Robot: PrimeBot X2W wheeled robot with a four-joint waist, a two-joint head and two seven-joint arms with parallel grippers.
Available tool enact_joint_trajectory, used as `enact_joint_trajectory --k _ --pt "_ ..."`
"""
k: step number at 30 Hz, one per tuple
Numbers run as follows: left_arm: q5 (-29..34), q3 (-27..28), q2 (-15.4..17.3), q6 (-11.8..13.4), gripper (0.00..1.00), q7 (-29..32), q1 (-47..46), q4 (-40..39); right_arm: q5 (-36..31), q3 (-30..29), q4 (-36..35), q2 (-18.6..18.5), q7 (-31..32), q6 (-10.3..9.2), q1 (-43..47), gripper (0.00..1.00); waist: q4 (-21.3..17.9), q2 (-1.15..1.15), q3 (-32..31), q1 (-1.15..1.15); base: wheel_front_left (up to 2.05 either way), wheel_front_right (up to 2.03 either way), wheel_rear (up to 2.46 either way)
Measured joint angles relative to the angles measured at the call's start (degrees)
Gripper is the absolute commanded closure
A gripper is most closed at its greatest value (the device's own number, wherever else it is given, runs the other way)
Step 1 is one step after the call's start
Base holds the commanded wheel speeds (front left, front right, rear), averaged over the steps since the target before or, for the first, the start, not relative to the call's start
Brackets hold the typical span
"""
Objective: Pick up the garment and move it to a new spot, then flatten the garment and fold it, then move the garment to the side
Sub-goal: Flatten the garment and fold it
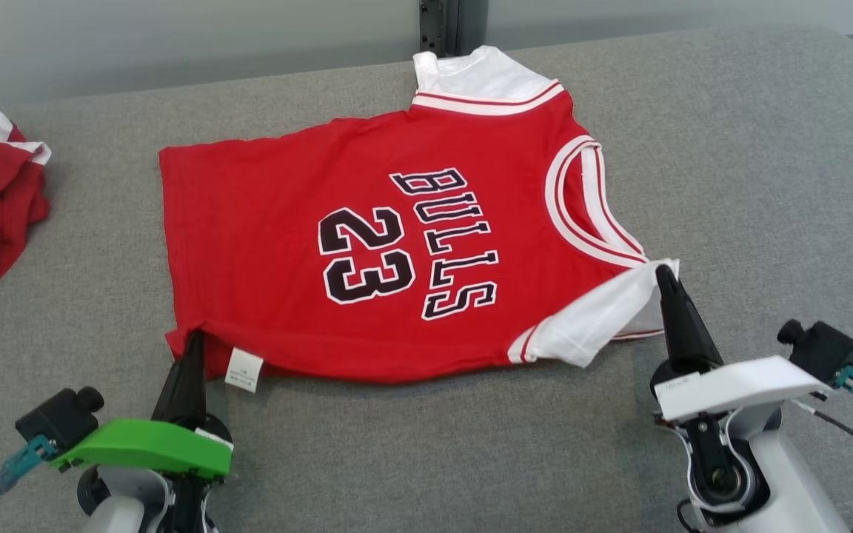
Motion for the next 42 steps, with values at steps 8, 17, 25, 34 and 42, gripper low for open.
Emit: enact_joint_trajectory --k 8,17,25,34,42 --pt "1.3 0.5 -1.7 0.4 1.00 -1.4 -8.0 8.1 -0.5 0.2 12.8 0.5 -3.1 0.00 -14.1 1.00 -0.2 0.00 3.6 0.00 0.00 0.00 0.00" --pt "3.7 0.5 -3.3 -0.7 1.00 -3.1 -12.1 12.5 -2.3 1.9 26.2 0.7 -4.7 0.00 -24.5 1.00 0.8 0.00 6.5 0.00 0.00 0.00 0.00" --pt "4.8 1.0 -4.2 -1.4 1.00 -3.8 -13.2 13.4 -2.8 3.4 34.5 0.8 -5.1 0.00 -30.5 1.00 2.2 0.00 7.3 0.00 0.00 0.00 0.00" --pt "6.7 2.2 -5.5 -1.6 0.00 -3.9 -13.7 12.6 -1.8 6.7 43.3 1.0 -5.2 0.00 -37.6 0.00 2.8 0.00 7.3 0.00 0.00 0.00 0.00" --pt "9.9 3.2 -5.0 -1.0 0.00 -4.2 -8.3 7.0 -1.8 10.4 43.0 -1.5 -5.0 0.00 -41.2 0.00 3.5 0.00 6.5 0.00 0.00 0.00 0.00"
